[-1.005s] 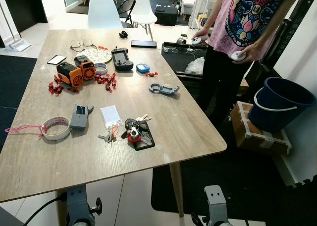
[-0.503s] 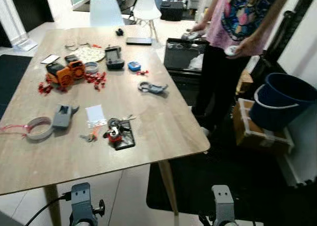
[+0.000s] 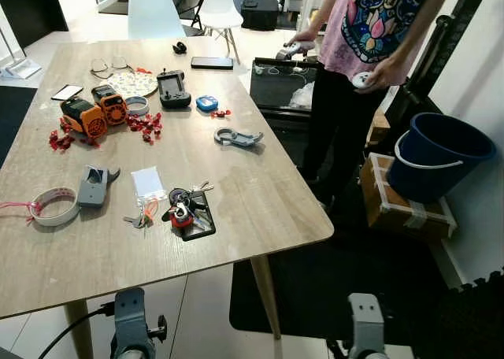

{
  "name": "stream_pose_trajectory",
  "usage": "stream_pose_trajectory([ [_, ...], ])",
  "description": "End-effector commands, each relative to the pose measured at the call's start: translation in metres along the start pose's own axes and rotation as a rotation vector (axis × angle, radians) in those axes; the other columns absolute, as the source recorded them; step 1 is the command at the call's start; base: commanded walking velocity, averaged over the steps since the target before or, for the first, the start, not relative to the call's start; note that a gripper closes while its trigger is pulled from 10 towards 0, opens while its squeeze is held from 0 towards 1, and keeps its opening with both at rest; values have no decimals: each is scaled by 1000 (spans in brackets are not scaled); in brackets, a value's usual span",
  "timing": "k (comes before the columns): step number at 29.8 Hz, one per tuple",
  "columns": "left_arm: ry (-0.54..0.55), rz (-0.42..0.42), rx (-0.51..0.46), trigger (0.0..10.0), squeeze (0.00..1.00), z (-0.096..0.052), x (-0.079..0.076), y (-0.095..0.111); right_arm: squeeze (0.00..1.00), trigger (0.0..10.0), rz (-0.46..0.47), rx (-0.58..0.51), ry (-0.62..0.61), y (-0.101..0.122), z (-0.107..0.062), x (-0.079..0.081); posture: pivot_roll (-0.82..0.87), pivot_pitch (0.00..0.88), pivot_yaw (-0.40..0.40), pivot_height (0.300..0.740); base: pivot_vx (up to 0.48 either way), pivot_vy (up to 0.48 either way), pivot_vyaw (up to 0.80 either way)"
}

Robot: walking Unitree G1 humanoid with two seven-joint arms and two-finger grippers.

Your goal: Hang keys on a hook

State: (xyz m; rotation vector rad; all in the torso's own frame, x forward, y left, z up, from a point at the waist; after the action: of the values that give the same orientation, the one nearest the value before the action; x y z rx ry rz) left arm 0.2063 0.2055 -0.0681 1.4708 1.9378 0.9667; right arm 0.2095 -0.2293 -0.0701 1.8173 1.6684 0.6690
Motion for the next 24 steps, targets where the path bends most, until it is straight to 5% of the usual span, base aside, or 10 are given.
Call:
stream_pose_trajectory([
  [1,19,12,17,10000,0,-2,7,-6,0,10000,42,-17,-84,0,-4,-20,72,39,-25,740,0,0,0],
  [6,63,5,24,10000,0,-5,17,-10,0,10000,81,-145,-348,33,-17,-86,69,31,-28,740,0,0,0],
  [7,63,5,24,10000,0,-5,17,-10,0,10000,81,-145,-348,33,-17,-86,69,31,-28,740,0,0,0],
  [10,76,-2,27,10000,0,-5,20,-11,0,10000,148,-299,-503,70,-30,-124,65,28,-26,740,0,0,0],
  [12,71,-2,30,10000,0,-5,20,-11,0,10000,191,-488,-531,120,-40,-141,57,26,-21,740,0,0,0],
  [13,71,-2,30,10000,0,-5,20,-11,0,10000,191,-488,-531,120,-40,-141,57,26,-21,740,0,0,0],
  [17,58,3,33,10000,0,-4,18,-11,0,10000,236,-753,-419,198,-51,-134,53,24,-19,740,0,0,0],
  [19,57,5,33,10000,0,-4,17,-10,0,10000,241,-790,-388,211,-53,-129,53,24,-19,740,0,0,0],
  [20,52,7,33,10000,0,-3,15,-10,0,10000,229,-874,-267,243,-54,-109,53,21,-22,740,0,0,0],
  [24,47,8,32,10000,0,-3,13,-9,0,10000,159,-942,-43,279,-52,-64,54,21,-27,740,0,0,0],
])
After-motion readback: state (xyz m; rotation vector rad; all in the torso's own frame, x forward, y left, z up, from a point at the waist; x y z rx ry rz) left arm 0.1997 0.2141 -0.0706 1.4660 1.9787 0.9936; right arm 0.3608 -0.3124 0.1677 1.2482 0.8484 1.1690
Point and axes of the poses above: a point about 5 cm out from each wrist's last joint towards the gripper, its own z axis pointing out of the wrist towards the gripper, its own y axis along the axis of the wrist's last joint, x = y × z, the point moved 1 cm from there along z, pointing out of the wrist towards the gripper, and after that the axes turned 1 degree about -z, right-handed, at the moved point
